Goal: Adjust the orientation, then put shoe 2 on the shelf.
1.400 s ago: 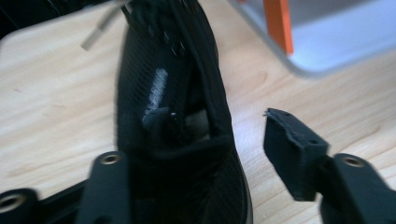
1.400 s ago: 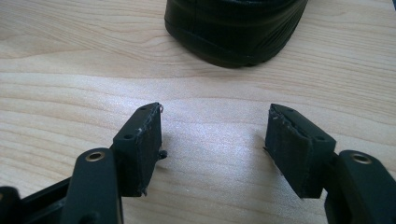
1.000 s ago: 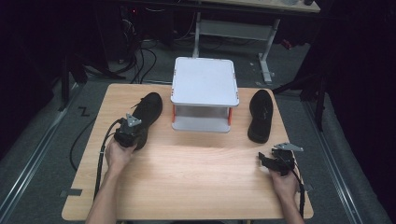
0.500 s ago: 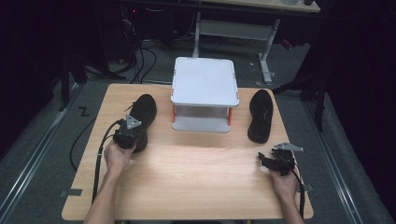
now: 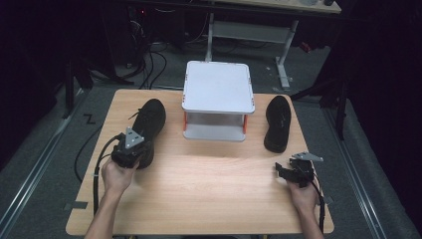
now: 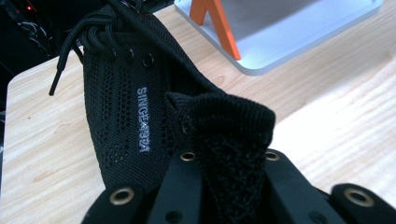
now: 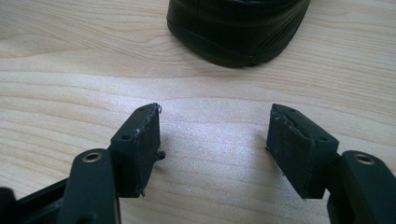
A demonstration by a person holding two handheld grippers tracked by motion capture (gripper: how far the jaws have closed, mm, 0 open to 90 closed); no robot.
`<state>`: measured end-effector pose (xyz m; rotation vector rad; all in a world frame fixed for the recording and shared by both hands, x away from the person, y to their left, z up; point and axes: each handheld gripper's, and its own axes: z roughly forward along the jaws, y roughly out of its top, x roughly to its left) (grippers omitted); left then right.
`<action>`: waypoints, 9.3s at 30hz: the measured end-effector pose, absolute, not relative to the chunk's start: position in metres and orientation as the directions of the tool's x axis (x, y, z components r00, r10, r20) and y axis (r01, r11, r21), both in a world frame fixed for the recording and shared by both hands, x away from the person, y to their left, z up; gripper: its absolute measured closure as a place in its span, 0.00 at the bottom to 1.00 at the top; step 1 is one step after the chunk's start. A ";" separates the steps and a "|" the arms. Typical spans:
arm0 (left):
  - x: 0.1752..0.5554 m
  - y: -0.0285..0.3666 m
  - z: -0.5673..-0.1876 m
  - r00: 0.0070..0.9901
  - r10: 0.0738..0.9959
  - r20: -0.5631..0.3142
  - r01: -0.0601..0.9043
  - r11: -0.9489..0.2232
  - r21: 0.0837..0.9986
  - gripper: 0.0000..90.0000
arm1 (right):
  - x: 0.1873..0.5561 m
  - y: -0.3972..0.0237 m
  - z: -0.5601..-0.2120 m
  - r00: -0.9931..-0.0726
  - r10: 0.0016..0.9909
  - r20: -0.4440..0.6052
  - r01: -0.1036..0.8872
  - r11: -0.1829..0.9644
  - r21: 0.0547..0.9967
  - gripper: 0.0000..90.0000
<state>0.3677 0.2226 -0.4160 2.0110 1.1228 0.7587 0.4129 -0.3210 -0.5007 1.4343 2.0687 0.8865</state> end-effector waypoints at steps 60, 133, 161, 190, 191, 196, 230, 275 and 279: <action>0.408 0.050 -0.434 0.632 0.747 0.207 0.343 -0.509 0.789 0.96 | 0.426 -0.264 -0.426 -0.582 0.814 0.002 0.429 0.305 0.850 0.94; 0.507 0.042 -0.448 0.389 0.909 0.151 0.482 -0.340 0.808 0.55 | 0.528 -0.167 -0.347 -0.591 0.800 -0.107 0.401 0.406 0.821 1.00; 0.400 0.161 -0.458 0.361 0.932 0.018 0.500 -0.210 0.840 0.41 | 0.497 -0.185 -0.350 -0.616 0.785 -0.065 0.343 0.341 0.875 0.63; 0.388 0.208 -0.507 0.229 0.973 -0.006 0.649 -0.148 0.746 0.34 | 0.484 -0.286 -0.398 -0.437 0.890 -0.126 0.481 0.350 0.804 0.44; 0.388 0.208 -0.507 0.229 0.973 -0.007 0.649 -0.148 0.746 0.34 | 0.489 -0.285 -0.402 -0.435 0.892 -0.126 0.490 0.351 0.798 0.44; 0.388 0.208 -0.507 0.230 0.973 -0.008 0.649 -0.147 0.746 0.33 | 0.504 -0.280 -0.418 -0.425 0.897 -0.120 0.521 0.351 0.778 0.48; 0.390 0.206 -0.507 0.248 0.969 -0.014 0.654 -0.157 0.740 0.27 | 0.483 -0.279 -0.436 -0.495 0.864 -0.093 0.525 0.383 0.760 0.95; 0.433 0.172 -0.394 0.373 0.921 -0.113 0.516 -0.105 0.850 0.27 | 0.336 -0.213 -0.431 -0.760 0.647 -0.057 0.362 0.494 0.790 0.95; 0.444 0.163 -0.373 0.384 0.915 -0.124 0.487 -0.087 0.869 0.28 | 0.345 -0.202 -0.429 -0.769 0.637 -0.052 0.359 0.497 0.790 0.95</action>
